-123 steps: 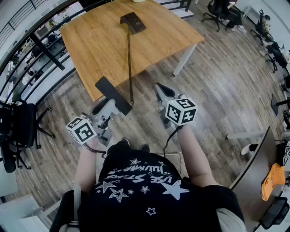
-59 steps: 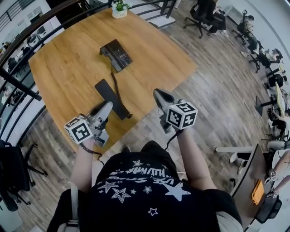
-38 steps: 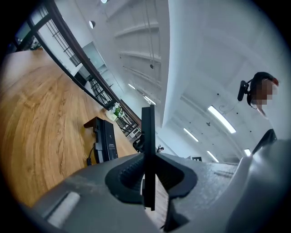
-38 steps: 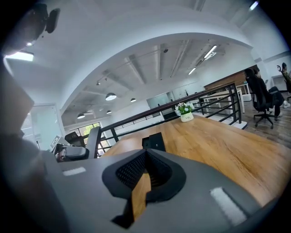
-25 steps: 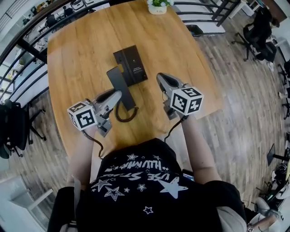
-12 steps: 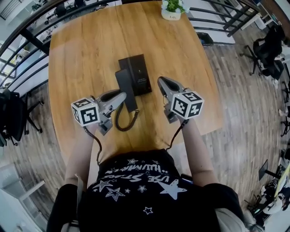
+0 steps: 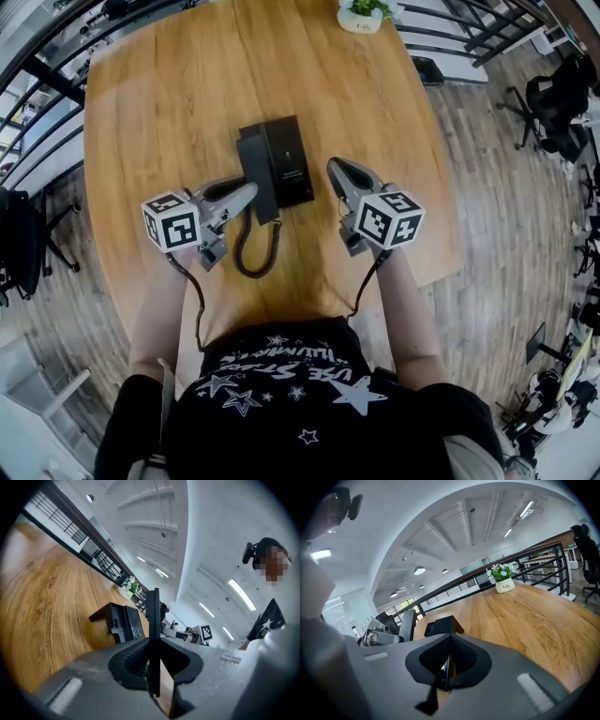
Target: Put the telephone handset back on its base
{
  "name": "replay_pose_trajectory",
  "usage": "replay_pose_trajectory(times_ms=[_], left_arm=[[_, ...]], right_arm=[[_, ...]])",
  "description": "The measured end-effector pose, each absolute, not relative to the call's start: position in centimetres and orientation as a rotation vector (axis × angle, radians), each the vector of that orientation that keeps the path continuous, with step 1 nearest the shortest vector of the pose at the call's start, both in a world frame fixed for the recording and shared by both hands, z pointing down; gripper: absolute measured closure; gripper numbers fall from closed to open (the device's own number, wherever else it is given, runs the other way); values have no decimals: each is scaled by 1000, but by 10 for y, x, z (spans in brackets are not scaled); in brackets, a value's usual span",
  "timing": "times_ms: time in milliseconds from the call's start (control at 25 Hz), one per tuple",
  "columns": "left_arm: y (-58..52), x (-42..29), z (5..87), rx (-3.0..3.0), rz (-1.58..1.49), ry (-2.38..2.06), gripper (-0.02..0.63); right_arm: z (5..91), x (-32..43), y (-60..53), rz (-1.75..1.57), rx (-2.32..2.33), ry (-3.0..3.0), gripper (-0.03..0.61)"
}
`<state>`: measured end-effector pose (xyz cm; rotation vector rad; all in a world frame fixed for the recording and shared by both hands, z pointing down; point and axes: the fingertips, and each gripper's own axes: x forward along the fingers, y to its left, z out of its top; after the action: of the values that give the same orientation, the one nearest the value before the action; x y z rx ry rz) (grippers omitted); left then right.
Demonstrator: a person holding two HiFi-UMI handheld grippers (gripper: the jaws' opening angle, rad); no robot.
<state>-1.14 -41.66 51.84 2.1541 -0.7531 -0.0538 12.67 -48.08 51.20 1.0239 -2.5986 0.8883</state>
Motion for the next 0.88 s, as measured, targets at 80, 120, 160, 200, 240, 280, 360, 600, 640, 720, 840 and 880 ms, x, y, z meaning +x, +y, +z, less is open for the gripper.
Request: replay_pose_trajectory(times_ms=[80,120,160,200,240,280,360,600,640,720,840,880], left_arm=[[-421,-14,525,2145,-46,-743,538],[-423,-15,527,2141,-50,-738,538],[-425,-16,529,2136,-58,-732,538],[-428,-18,531,2130,-67,-727,538],[-430,-18,533,2125,-74,-723,538],[-432,-18,534,2120,-80,-719,538],[-437,-18,537,2114,-85,-713,538],[-447,-16,546,2087,-107,-695,538],[-448,-17,548,2081,-110,-691,538],[-448,-18,551,2059,-112,-689,538],[-449,-18,560,2024,-80,-687,538],[-450,-17,562,2016,-70,-686,536]], right_arm=[[518,124,-482,901,1021,-2587,580],[520,122,-482,906,1020,-2583,580],[523,120,-483,910,1019,-2580,580],[525,118,-484,914,1019,-2576,580],[527,117,-486,919,1019,-2572,580],[529,116,-487,924,1019,-2568,580],[533,114,-490,933,1016,-2560,580],[541,113,-495,956,1012,-2544,580],[542,112,-496,959,1013,-2542,580],[543,110,-497,960,1015,-2541,580],[544,108,-498,964,1011,-2541,580],[544,108,-499,966,1009,-2541,580]])
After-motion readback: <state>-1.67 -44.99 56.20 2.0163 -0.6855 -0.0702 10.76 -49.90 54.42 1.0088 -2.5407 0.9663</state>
